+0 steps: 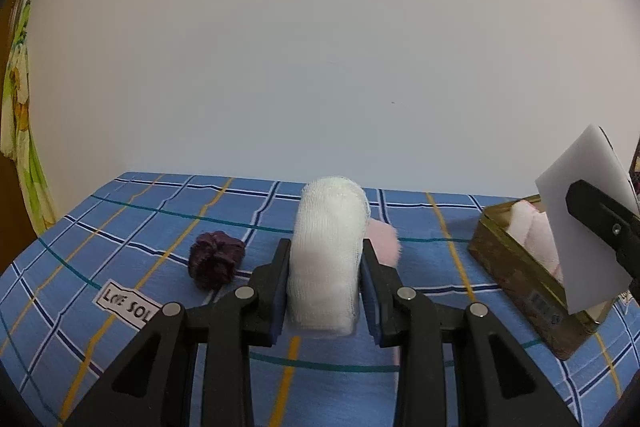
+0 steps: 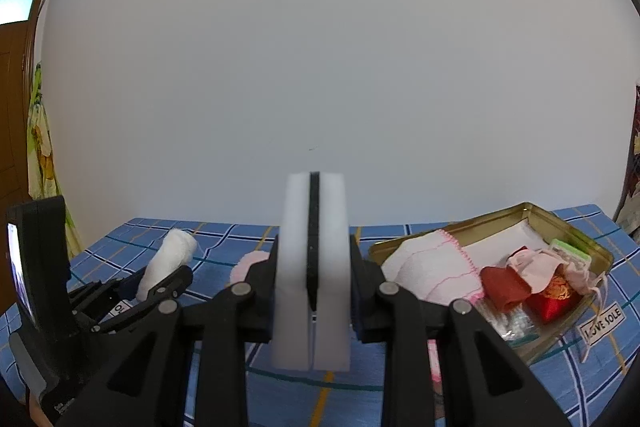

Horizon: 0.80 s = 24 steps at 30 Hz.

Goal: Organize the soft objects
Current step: 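Carry the white towel and white sponge over the tin with both tools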

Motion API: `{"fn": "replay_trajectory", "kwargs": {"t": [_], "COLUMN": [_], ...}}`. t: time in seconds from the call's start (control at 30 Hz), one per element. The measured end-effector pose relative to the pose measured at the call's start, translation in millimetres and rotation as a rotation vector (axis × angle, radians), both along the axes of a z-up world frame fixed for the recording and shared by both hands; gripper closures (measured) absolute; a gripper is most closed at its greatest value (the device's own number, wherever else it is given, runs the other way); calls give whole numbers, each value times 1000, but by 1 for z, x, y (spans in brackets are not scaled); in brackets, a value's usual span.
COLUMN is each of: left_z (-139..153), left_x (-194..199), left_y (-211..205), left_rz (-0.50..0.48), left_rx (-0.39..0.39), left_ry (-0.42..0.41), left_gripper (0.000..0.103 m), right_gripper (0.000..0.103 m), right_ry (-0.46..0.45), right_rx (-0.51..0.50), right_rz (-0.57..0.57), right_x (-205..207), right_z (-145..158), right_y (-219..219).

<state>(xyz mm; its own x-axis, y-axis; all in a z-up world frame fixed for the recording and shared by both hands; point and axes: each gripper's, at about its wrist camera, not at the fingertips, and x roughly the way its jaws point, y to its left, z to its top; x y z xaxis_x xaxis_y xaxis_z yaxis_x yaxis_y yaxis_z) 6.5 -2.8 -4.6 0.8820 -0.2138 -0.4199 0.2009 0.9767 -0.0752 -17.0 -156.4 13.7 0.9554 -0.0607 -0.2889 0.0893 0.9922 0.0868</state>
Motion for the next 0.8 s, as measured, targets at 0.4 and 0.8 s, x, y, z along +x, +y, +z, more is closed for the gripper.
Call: {"fn": "replay_trajectory", "kwargs": {"t": [0.4,0.8], "left_z": [4,7], "left_x": [-23,-40], "left_y": [-30,-68], "left_rz": [-56,-129], "left_rx": [-4,21], "left_ry": [1,-12], "left_gripper": [69,69], "right_gripper": [76,76], "right_ry": [-6,-15], "right_rx": [-9,-15], "right_rz": [-43,-83], "right_x": [-26,-47], "right_z": [8,16], "right_y": [-23,-43]}}
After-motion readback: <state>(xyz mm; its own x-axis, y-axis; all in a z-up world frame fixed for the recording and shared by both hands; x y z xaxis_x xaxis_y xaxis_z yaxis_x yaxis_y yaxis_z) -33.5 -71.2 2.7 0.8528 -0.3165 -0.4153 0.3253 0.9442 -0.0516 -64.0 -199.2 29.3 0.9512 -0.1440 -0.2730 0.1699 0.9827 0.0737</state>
